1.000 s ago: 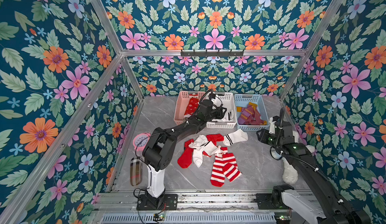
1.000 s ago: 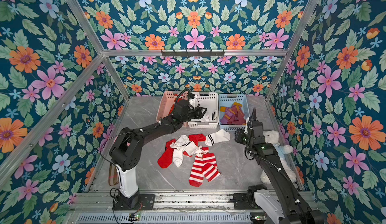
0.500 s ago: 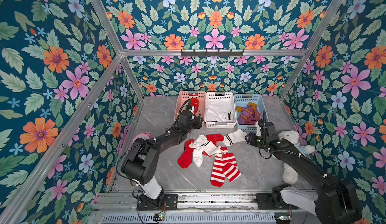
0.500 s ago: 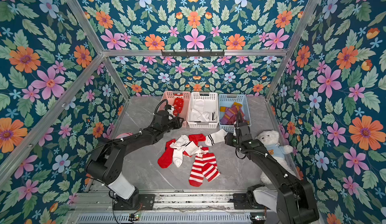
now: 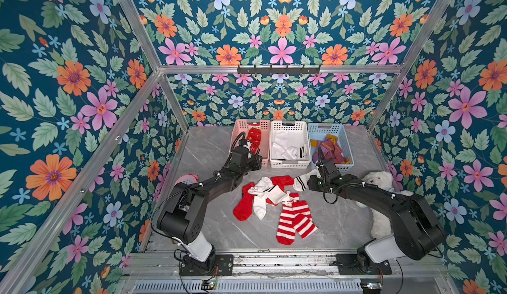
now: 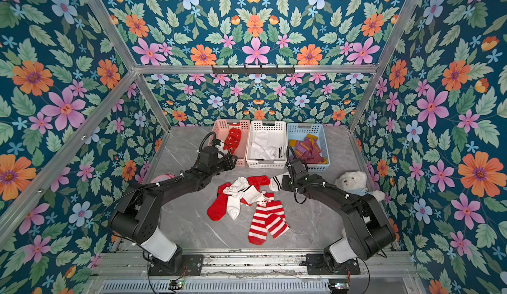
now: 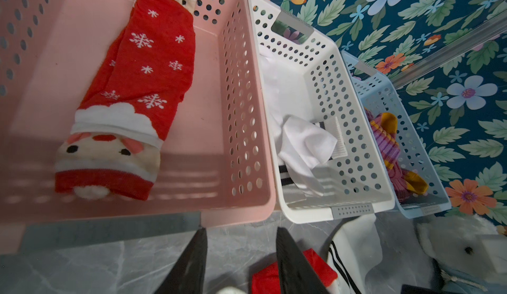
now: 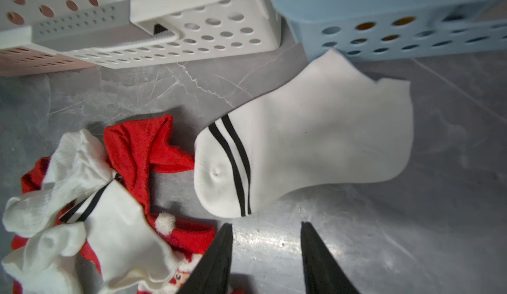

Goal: Sort the socks into the basket by color
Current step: Pick up the sock at the center of the board.

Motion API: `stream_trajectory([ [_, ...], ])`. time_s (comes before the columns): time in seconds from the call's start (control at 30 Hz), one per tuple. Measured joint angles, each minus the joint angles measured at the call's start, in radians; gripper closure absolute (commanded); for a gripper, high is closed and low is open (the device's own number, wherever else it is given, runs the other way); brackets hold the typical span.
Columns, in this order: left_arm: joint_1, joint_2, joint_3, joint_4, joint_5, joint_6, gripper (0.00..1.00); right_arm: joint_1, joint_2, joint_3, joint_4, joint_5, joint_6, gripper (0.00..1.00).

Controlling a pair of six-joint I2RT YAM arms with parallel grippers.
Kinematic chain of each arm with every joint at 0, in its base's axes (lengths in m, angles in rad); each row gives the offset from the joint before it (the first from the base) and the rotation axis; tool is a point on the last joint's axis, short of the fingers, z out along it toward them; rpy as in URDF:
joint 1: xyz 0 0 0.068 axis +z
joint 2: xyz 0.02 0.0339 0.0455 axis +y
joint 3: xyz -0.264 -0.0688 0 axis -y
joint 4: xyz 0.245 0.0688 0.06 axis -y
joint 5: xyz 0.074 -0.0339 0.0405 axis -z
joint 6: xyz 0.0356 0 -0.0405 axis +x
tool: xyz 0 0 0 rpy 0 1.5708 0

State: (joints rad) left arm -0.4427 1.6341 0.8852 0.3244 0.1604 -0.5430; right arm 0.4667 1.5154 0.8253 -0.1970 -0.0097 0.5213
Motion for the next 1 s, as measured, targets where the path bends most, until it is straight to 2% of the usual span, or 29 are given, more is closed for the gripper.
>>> stream_trajectory([
  [0.3,0.002,-0.011,-0.004,0.000,0.000,0.000,0.56,0.052,0.127,0.072,0.010,0.051,-0.006,0.60],
  [0.63,0.003,-0.019,-0.009,-0.003,0.001,0.000,0.56,0.056,0.206,0.087,0.022,0.095,-0.010,0.65],
  [0.8,0.003,-0.026,-0.009,-0.004,0.001,0.000,0.56,0.058,0.214,0.088,0.041,0.114,-0.010,0.77],
  [1.0,0.003,-0.029,-0.009,-0.005,0.001,0.000,0.56,0.061,0.206,0.084,0.033,0.113,-0.010,0.86],
])
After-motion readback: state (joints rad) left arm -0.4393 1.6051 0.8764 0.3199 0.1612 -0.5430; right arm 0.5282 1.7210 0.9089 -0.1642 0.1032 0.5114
